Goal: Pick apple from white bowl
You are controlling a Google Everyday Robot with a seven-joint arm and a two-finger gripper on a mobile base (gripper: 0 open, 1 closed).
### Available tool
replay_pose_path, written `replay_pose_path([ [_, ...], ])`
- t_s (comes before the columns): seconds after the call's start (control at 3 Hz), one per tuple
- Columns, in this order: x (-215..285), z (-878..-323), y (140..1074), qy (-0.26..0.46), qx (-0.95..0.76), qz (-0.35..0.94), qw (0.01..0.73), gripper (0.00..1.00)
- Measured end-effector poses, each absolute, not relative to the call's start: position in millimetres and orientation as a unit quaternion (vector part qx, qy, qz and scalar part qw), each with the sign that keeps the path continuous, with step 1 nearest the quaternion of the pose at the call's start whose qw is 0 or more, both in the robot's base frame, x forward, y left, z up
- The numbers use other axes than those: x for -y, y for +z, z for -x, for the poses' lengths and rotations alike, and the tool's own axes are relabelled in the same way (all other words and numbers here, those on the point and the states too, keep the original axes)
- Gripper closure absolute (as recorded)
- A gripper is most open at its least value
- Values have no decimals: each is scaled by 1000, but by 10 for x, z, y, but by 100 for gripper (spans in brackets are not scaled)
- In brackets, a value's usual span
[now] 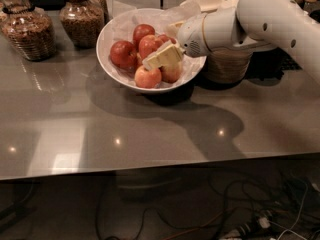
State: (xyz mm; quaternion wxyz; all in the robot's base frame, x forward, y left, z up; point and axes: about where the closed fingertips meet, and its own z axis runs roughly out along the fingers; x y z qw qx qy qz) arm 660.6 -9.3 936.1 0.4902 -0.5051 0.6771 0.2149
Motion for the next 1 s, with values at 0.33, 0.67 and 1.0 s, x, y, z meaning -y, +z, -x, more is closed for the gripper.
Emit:
replay_pose_path([
  [0.33,58,-6665,9322,218,-675,506,490,23],
  [0.67,9,-6723,9274,223,-674,510,486,27],
  [1.0,-11,-6757,9240,226,-674,513,482,41],
])
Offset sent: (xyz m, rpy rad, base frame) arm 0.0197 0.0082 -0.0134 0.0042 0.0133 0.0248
